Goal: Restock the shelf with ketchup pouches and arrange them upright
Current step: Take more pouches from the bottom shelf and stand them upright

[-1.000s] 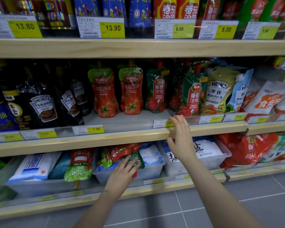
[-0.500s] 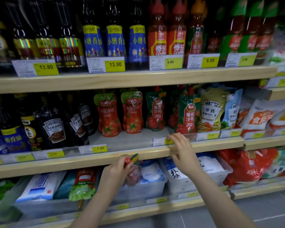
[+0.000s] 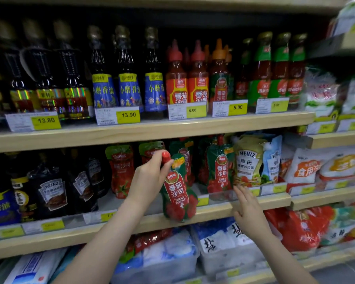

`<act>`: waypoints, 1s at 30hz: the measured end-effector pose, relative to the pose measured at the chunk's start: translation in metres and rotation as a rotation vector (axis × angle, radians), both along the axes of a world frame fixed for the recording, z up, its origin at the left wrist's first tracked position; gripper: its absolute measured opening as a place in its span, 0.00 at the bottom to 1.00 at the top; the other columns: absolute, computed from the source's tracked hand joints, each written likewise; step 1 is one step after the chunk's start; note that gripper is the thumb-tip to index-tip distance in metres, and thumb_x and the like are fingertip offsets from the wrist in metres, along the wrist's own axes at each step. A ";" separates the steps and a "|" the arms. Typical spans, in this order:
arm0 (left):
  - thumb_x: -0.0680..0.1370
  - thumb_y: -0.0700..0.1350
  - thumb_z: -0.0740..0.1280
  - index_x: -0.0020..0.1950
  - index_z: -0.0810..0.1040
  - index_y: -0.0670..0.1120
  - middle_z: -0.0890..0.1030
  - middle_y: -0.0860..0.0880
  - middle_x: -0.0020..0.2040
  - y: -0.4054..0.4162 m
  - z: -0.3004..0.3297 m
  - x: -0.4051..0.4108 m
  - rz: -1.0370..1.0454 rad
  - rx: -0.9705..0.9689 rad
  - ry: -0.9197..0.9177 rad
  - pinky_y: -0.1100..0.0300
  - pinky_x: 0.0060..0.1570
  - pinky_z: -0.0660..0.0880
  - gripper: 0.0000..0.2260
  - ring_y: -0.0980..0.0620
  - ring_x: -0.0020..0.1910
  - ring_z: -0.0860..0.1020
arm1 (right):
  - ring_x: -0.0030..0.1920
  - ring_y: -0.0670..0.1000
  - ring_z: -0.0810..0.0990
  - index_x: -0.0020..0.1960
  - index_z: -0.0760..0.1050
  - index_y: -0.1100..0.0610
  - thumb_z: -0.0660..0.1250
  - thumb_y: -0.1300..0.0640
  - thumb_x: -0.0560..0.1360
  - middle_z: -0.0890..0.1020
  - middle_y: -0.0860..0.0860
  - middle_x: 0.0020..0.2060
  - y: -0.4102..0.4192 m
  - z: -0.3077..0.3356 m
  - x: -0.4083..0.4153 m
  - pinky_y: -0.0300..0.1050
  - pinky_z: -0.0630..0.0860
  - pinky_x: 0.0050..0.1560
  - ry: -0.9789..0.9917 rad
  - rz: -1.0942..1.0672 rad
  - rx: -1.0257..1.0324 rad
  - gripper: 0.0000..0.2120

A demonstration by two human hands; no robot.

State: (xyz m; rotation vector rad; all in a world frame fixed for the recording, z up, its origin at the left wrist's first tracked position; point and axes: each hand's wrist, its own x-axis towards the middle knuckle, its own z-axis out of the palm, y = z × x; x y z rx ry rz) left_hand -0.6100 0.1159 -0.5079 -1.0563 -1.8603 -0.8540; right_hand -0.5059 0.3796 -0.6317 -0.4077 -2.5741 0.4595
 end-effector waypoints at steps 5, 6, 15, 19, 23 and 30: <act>0.79 0.47 0.62 0.48 0.76 0.38 0.77 0.47 0.31 0.016 0.029 -0.013 0.085 0.008 0.360 0.62 0.21 0.68 0.12 0.52 0.25 0.75 | 0.75 0.53 0.52 0.73 0.58 0.57 0.62 0.65 0.72 0.59 0.52 0.74 -0.001 -0.002 -0.002 0.50 0.50 0.74 0.046 -0.007 -0.026 0.32; 0.79 0.47 0.61 0.49 0.76 0.39 0.77 0.47 0.31 0.015 0.024 -0.015 0.072 0.009 0.359 0.62 0.21 0.69 0.12 0.53 0.25 0.76 | 0.75 0.54 0.52 0.73 0.58 0.57 0.63 0.65 0.71 0.59 0.52 0.74 -0.002 -0.001 -0.002 0.50 0.50 0.74 0.049 -0.002 -0.033 0.32; 0.79 0.49 0.61 0.50 0.79 0.41 0.83 0.47 0.41 0.006 -0.057 0.006 -0.080 -0.040 0.201 0.57 0.29 0.77 0.13 0.52 0.36 0.82 | 0.69 0.37 0.62 0.71 0.62 0.48 0.72 0.52 0.70 0.65 0.40 0.69 -0.072 0.015 -0.004 0.34 0.59 0.68 0.262 0.391 -0.343 0.33; 0.77 0.50 0.63 0.54 0.75 0.45 0.84 0.47 0.46 0.002 -0.064 0.016 -0.154 -0.074 0.182 0.57 0.38 0.79 0.11 0.52 0.43 0.83 | 0.66 0.35 0.66 0.67 0.67 0.48 0.72 0.62 0.70 0.70 0.40 0.65 -0.104 0.031 -0.023 0.30 0.61 0.66 0.318 0.500 -0.472 0.29; 0.74 0.59 0.64 0.61 0.72 0.47 0.79 0.51 0.56 -0.010 -0.074 0.015 -0.218 -0.060 -0.073 0.60 0.53 0.76 0.21 0.56 0.54 0.78 | 0.56 0.37 0.75 0.57 0.76 0.52 0.66 0.67 0.70 0.80 0.45 0.54 -0.112 0.040 -0.033 0.31 0.69 0.58 0.324 0.516 -0.559 0.18; 0.73 0.54 0.69 0.68 0.70 0.49 0.76 0.52 0.63 -0.010 -0.096 -0.023 -0.114 -0.167 -0.657 0.58 0.62 0.69 0.25 0.54 0.63 0.72 | 0.43 0.39 0.81 0.46 0.79 0.48 0.71 0.58 0.71 0.84 0.42 0.41 -0.110 0.060 -0.052 0.31 0.75 0.45 0.353 0.467 -0.660 0.07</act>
